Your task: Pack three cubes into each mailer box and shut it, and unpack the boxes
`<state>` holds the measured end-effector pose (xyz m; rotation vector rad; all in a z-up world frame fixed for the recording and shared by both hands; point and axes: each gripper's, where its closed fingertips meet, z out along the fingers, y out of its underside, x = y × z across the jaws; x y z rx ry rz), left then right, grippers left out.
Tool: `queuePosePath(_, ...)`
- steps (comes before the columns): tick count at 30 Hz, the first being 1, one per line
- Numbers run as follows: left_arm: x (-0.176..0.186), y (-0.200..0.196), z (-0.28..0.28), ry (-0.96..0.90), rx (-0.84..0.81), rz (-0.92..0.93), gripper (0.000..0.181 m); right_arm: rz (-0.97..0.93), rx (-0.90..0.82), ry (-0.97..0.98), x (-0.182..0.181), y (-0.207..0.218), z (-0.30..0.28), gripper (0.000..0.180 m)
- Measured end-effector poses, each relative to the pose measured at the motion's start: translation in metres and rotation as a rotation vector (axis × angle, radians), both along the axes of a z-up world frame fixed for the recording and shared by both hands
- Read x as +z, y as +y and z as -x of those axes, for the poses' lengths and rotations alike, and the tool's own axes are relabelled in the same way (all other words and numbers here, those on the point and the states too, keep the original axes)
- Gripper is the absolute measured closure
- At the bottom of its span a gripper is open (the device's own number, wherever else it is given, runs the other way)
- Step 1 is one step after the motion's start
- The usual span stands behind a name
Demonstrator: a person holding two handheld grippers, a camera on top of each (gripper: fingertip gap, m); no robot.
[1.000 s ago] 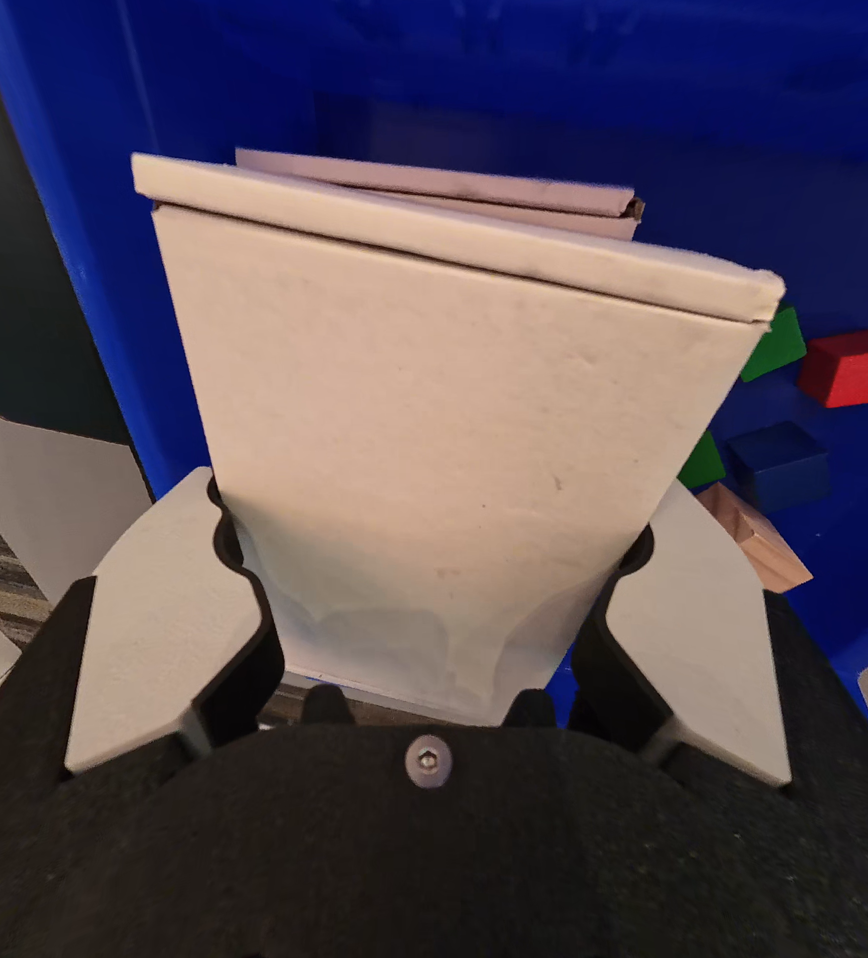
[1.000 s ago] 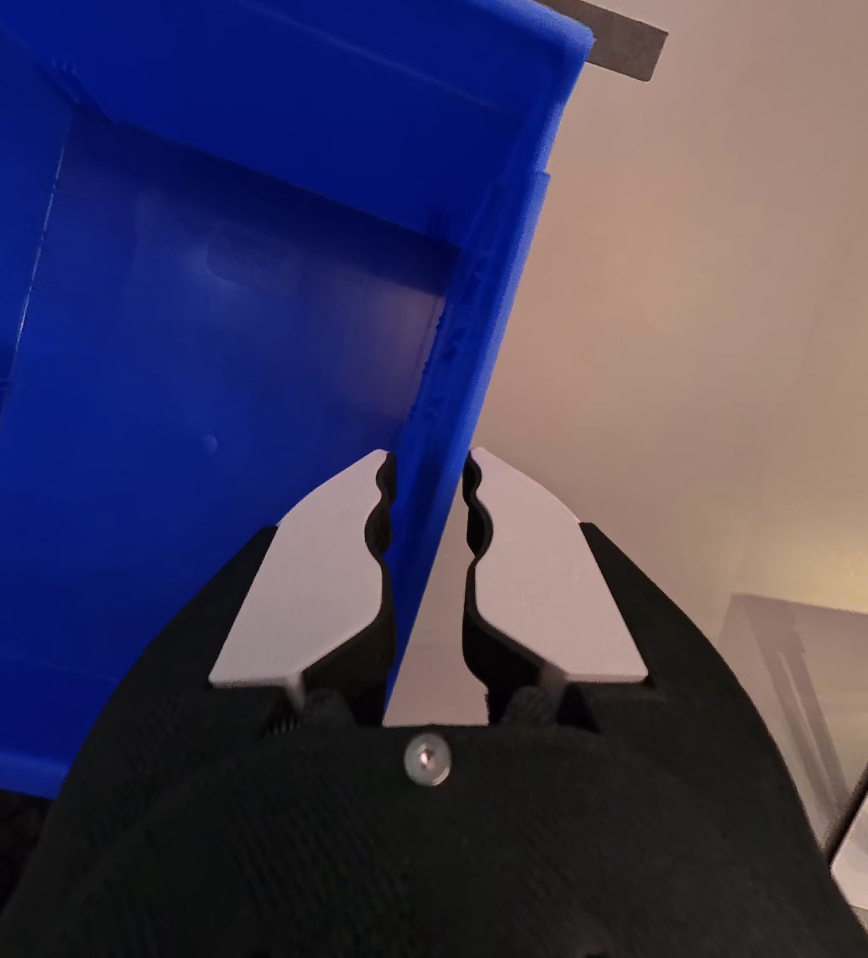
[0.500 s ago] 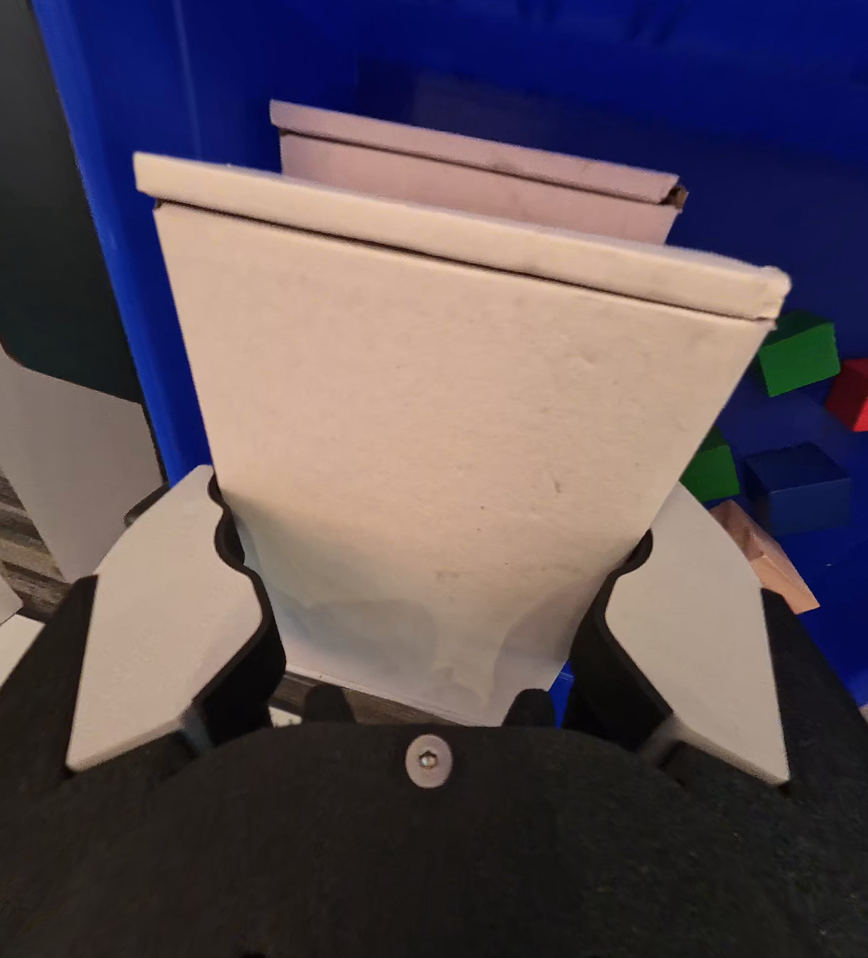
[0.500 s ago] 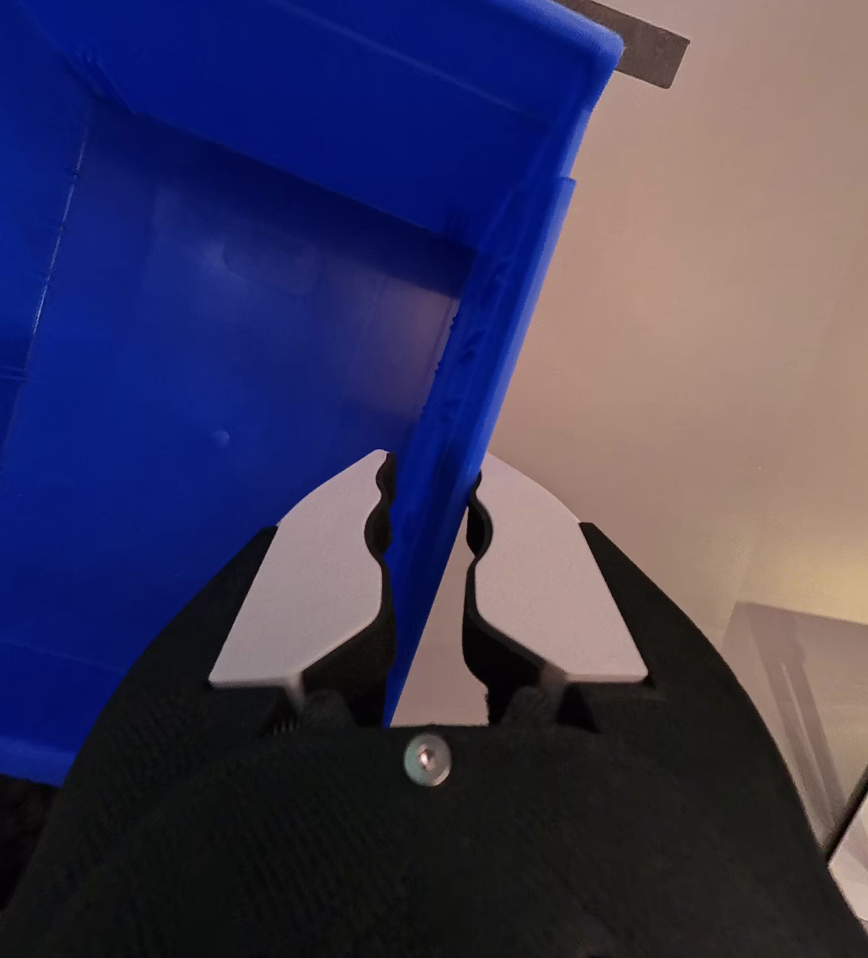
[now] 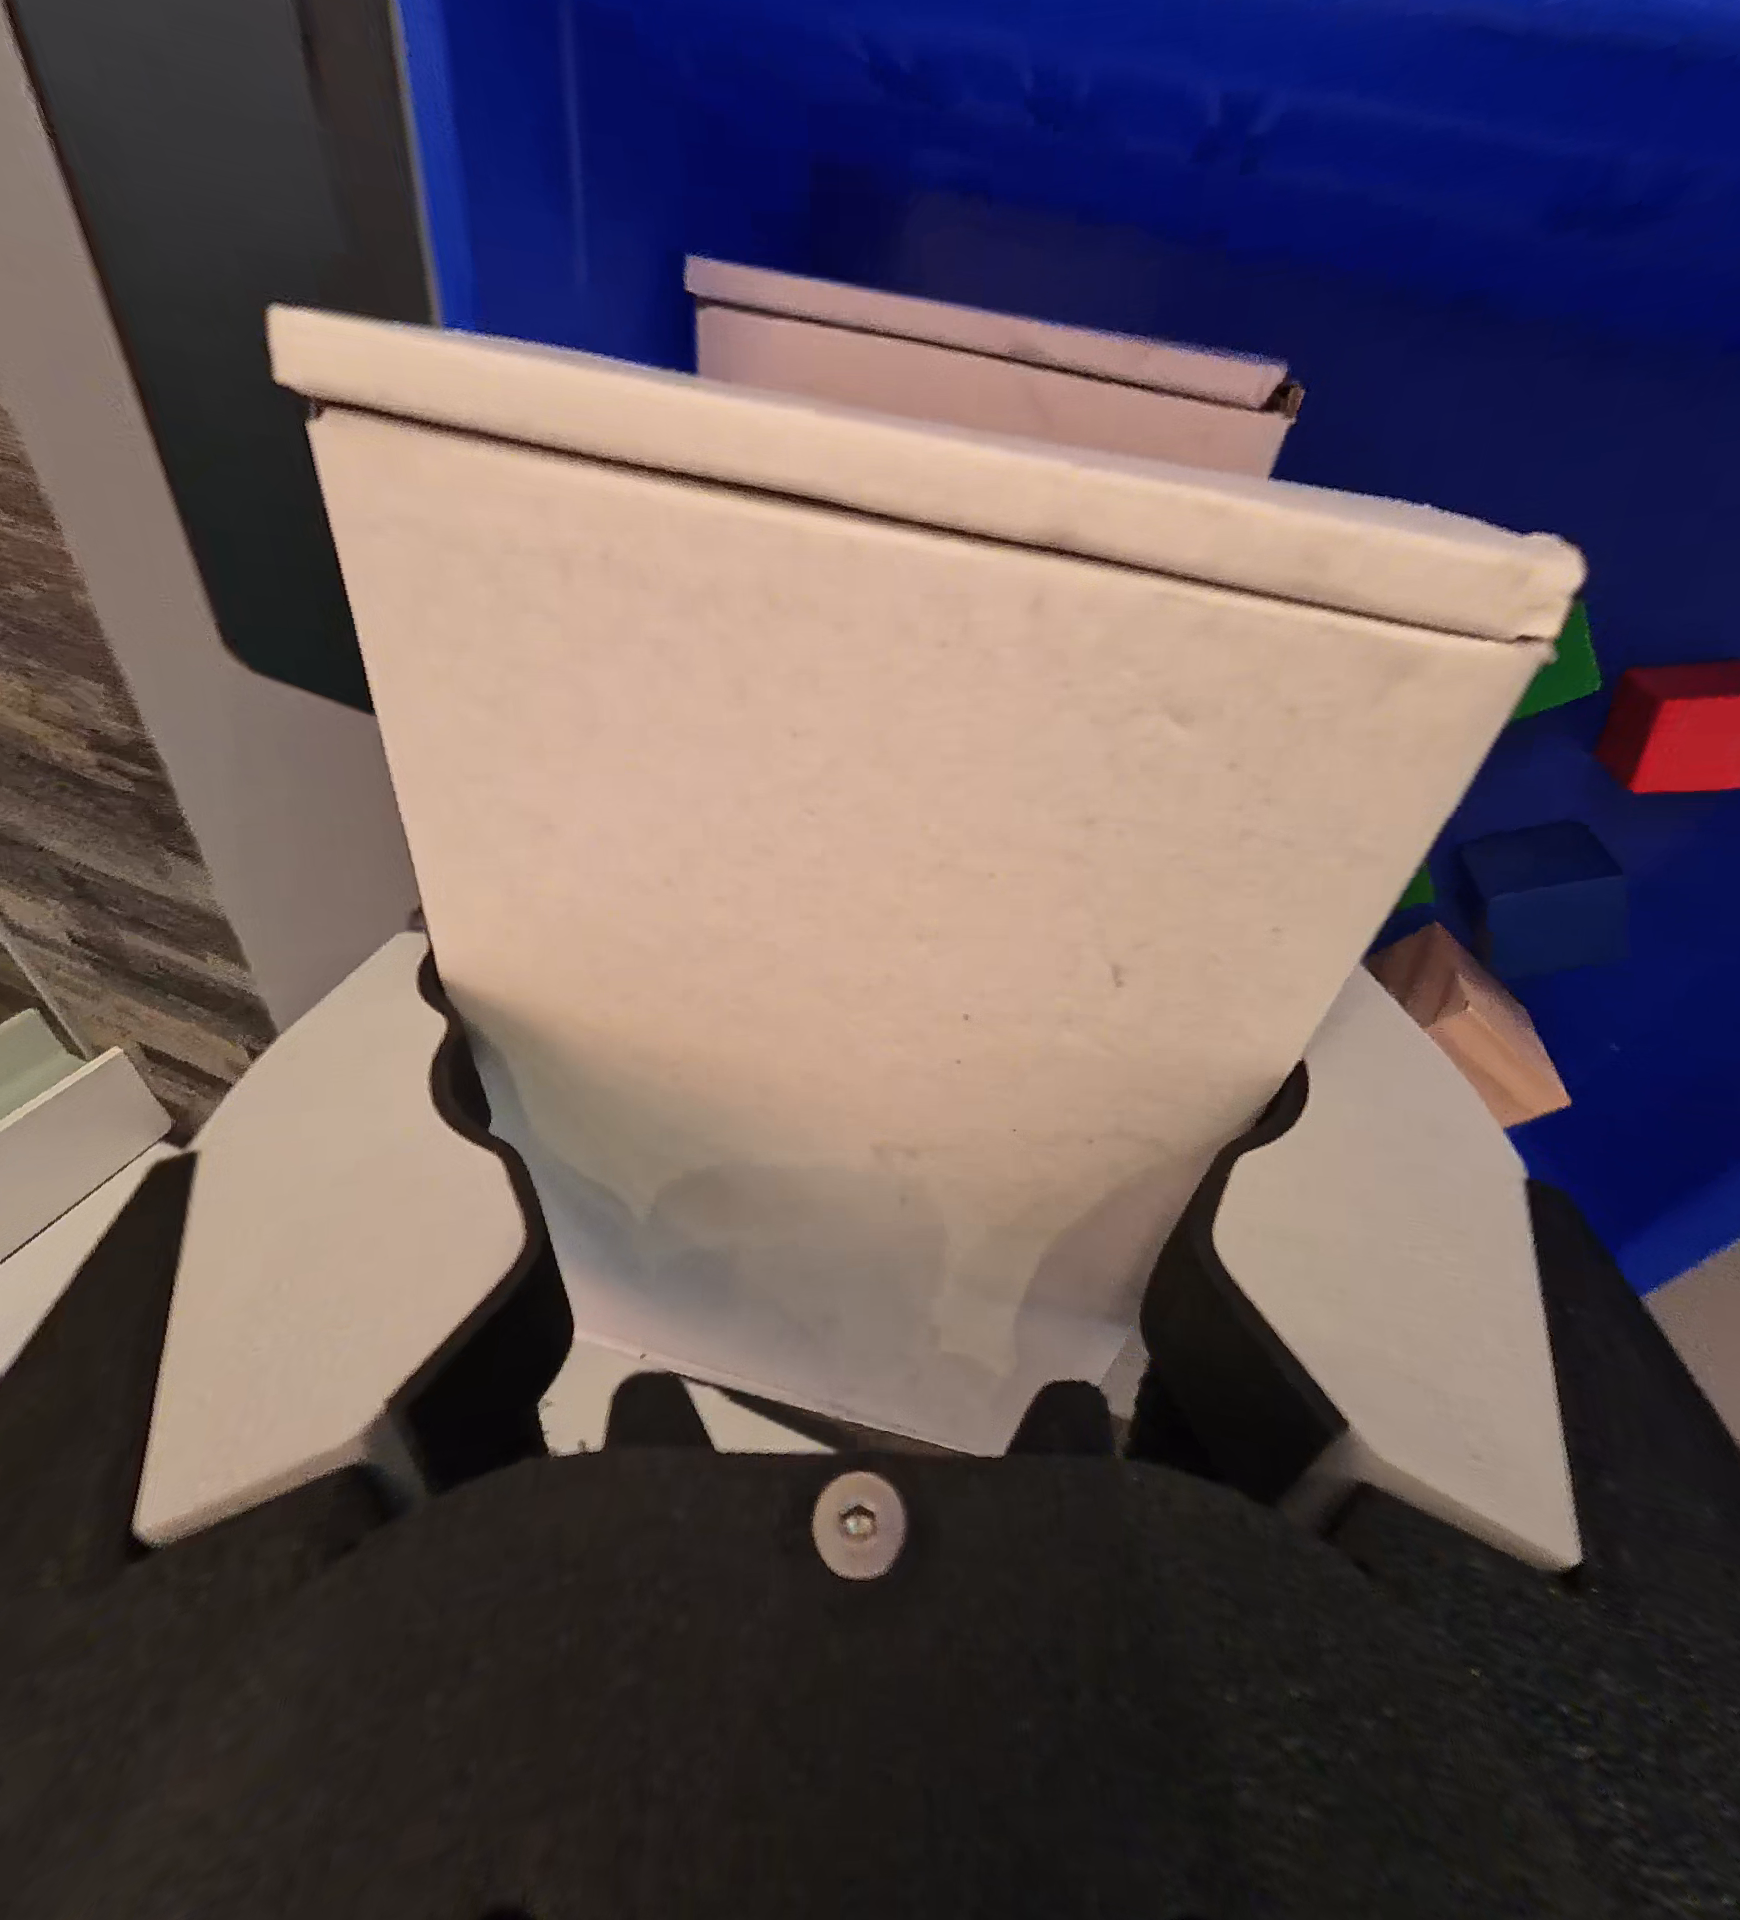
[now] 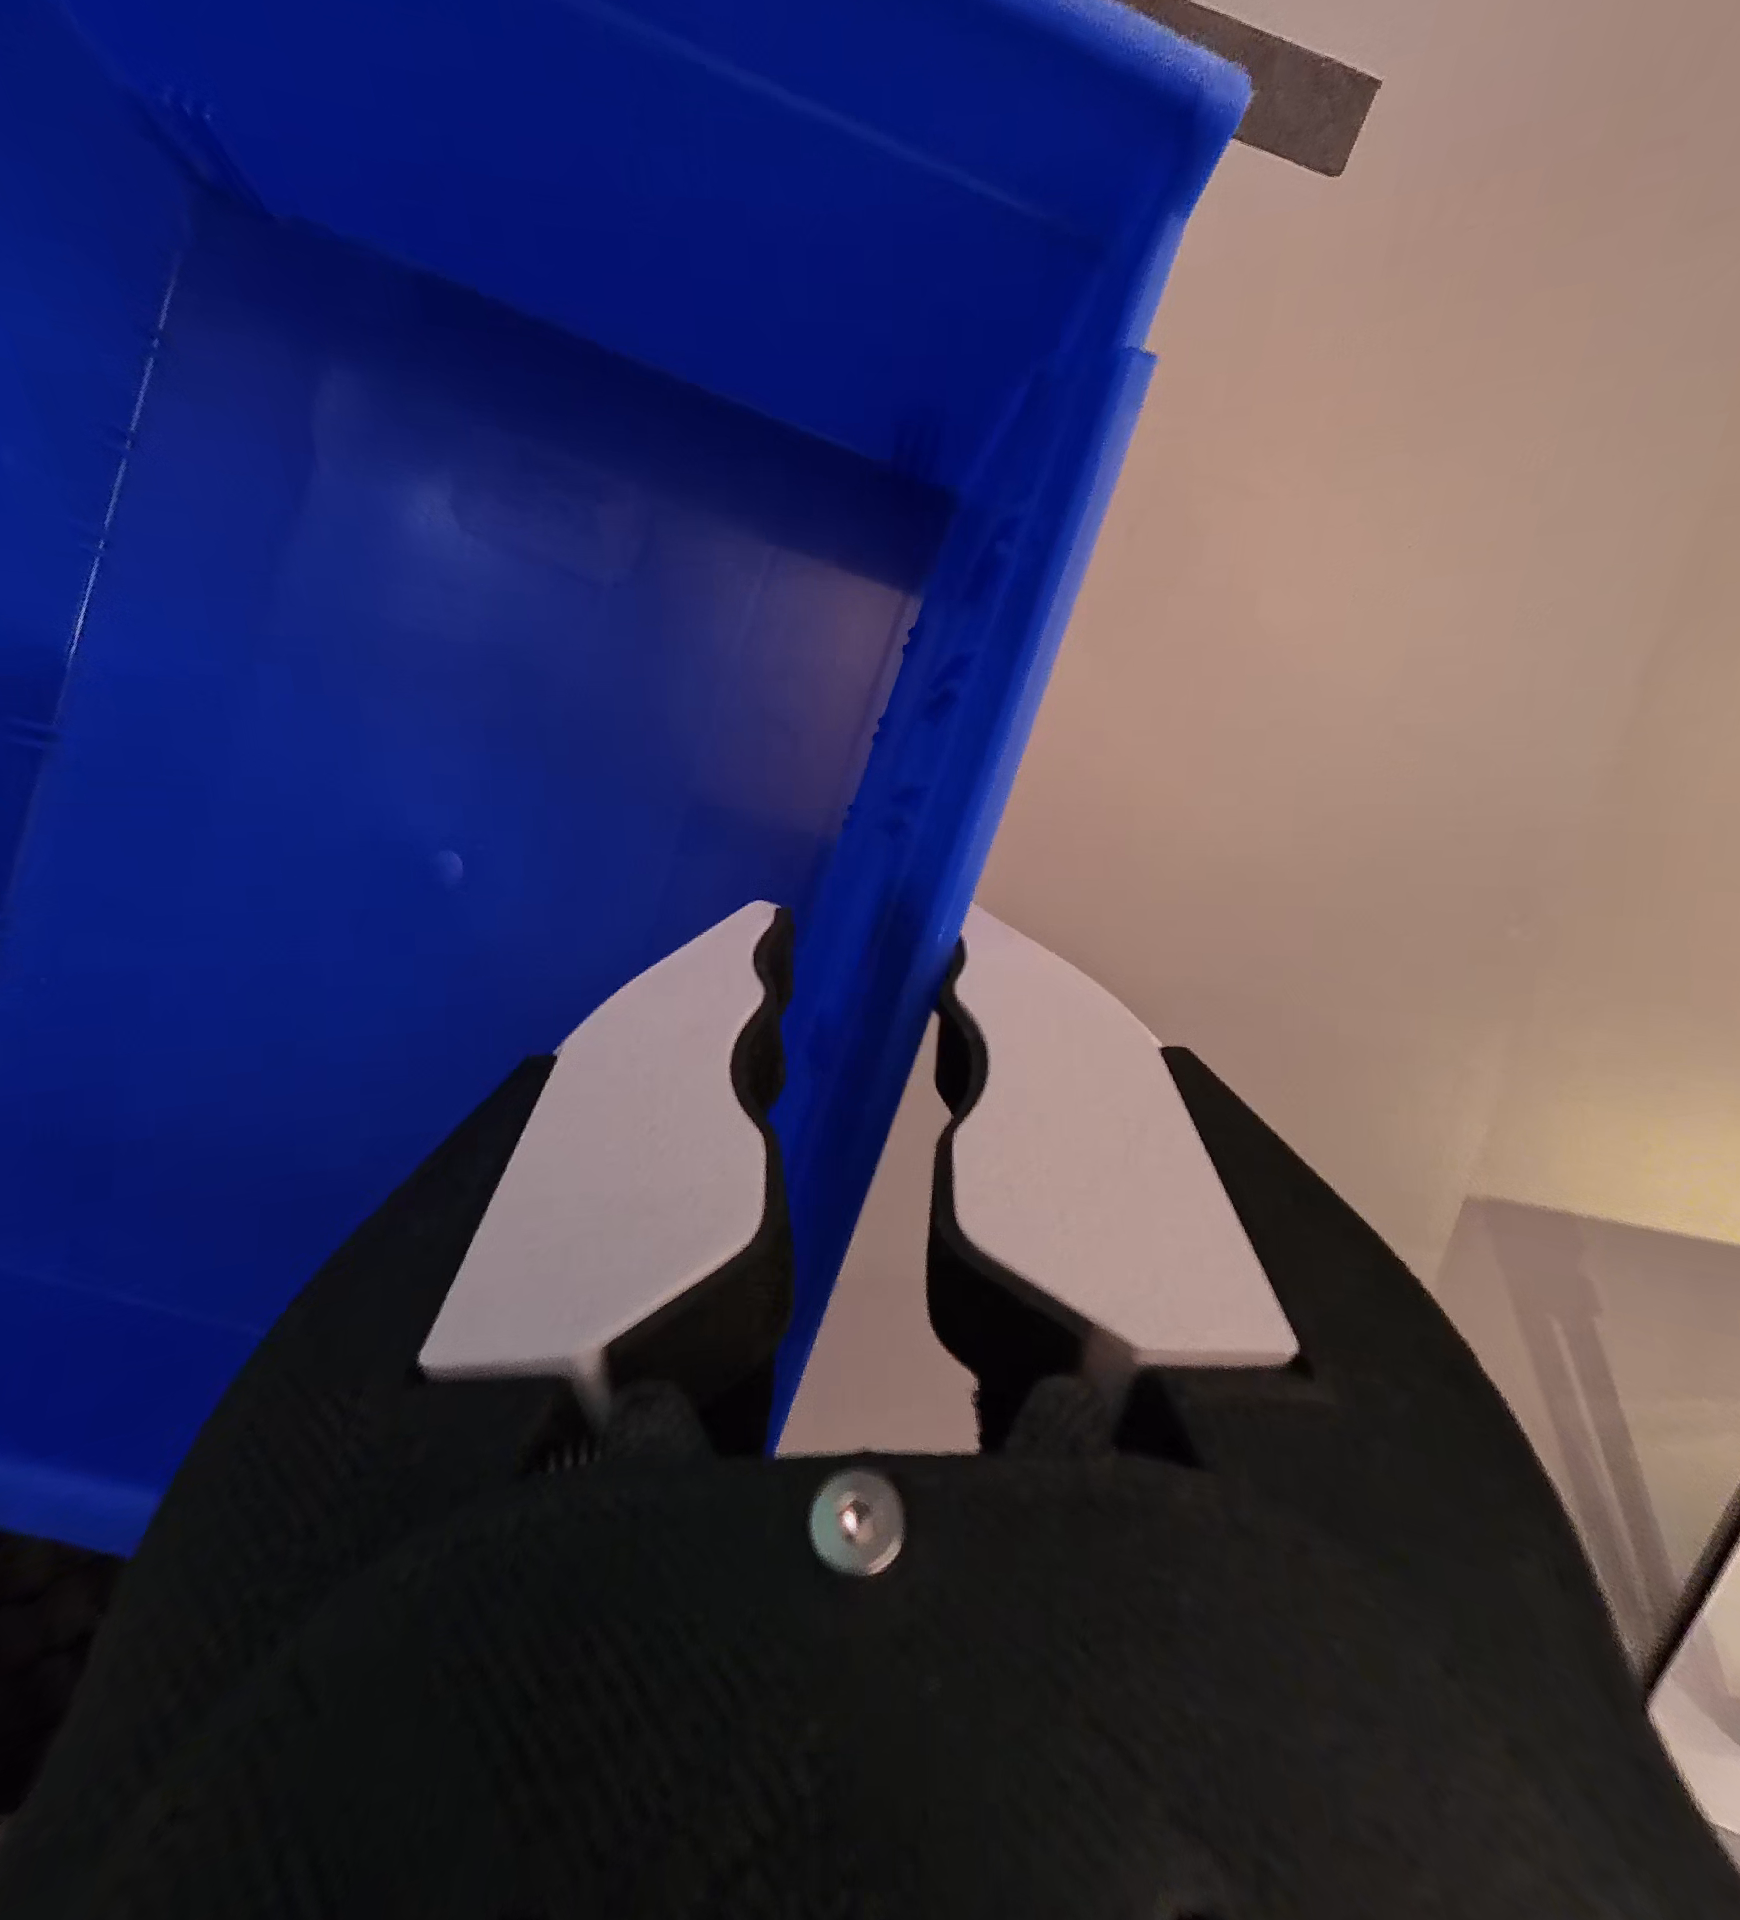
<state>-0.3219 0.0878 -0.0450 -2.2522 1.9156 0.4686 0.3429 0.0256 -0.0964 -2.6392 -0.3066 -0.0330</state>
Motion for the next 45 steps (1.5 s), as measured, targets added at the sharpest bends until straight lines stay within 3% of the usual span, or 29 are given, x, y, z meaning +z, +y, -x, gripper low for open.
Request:
queuePosePath(3, 0.02, -0.001, -0.008, 0.019, -0.01, -0.03, 0.04, -0.072, -0.071, -0.065, 0.019, 0.006, -0.011, 0.153)
queuePosePath(7, 0.047, -0.005, -0.041, 0.002, -0.045, -0.056, 0.041, -0.281, -0.259, -0.19, 0.085, 0.016, -0.02, 0.153)
queuePosePath(12, 0.067, -0.016, -0.11, -0.059, -0.123, -0.052, 0.04, -0.651, -0.406, -0.187, 0.184, 0.013, 0.026, 0.14)
queuePosePath(16, 0.062, -0.026, -0.167, -0.082, -0.18, -0.021, 0.04, -0.816, -0.381, -0.329, 0.225, 0.003, 0.064, 0.134)
queuePosePath(30, -0.006, -0.062, -0.3, -0.12, -0.318, 0.068, 0.04, -0.893, -0.299, -0.257, 0.246, -0.012, 0.097, 0.131)
queuePosePath(45, -0.067, -0.063, -0.304, -0.149, -0.164, 0.117, 0.04, -0.864, -0.255, -0.162, 0.241, -0.013, 0.094, 0.127)
